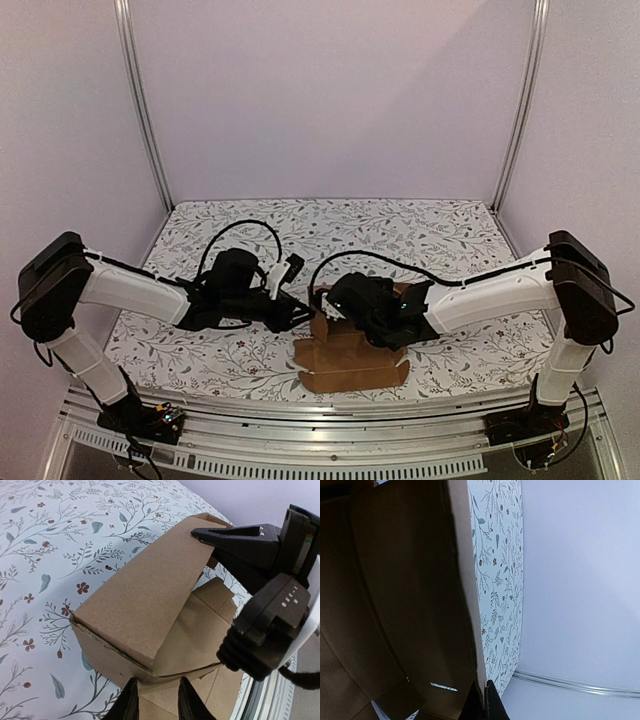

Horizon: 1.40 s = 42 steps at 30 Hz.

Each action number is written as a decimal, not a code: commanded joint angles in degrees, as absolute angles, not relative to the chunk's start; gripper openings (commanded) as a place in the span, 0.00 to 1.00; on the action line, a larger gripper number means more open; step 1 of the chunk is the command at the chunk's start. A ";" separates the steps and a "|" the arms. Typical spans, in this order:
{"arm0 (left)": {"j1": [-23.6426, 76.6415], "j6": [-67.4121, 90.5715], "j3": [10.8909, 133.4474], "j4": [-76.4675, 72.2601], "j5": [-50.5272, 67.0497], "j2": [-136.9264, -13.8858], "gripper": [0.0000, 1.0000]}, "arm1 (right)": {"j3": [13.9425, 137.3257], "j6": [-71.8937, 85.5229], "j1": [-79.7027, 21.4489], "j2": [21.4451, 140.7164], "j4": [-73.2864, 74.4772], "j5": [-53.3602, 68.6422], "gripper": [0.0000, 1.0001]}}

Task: Fold the paper box

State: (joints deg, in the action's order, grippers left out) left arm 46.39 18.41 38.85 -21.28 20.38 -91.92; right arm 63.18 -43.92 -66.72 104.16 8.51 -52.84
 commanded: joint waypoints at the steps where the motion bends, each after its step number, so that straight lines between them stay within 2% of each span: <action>1: 49.31 16.89 39.58 -19.85 15.21 -93.06 0.27 | 64.61 -41.78 -68.12 105.58 9.31 -55.70 0.00; 13: 54.15 15.30 37.88 -17.85 0.88 -89.86 0.26 | 63.03 -39.70 -71.10 105.56 10.25 -60.58 0.00; 26: 57.13 16.26 36.92 -18.37 -8.19 -88.85 0.26 | 63.98 -33.61 -72.90 108.24 14.26 -63.23 0.00; 42: 61.79 17.28 38.08 -20.89 -10.40 -92.96 0.27 | 67.62 -24.93 -73.66 109.16 23.35 -63.43 0.00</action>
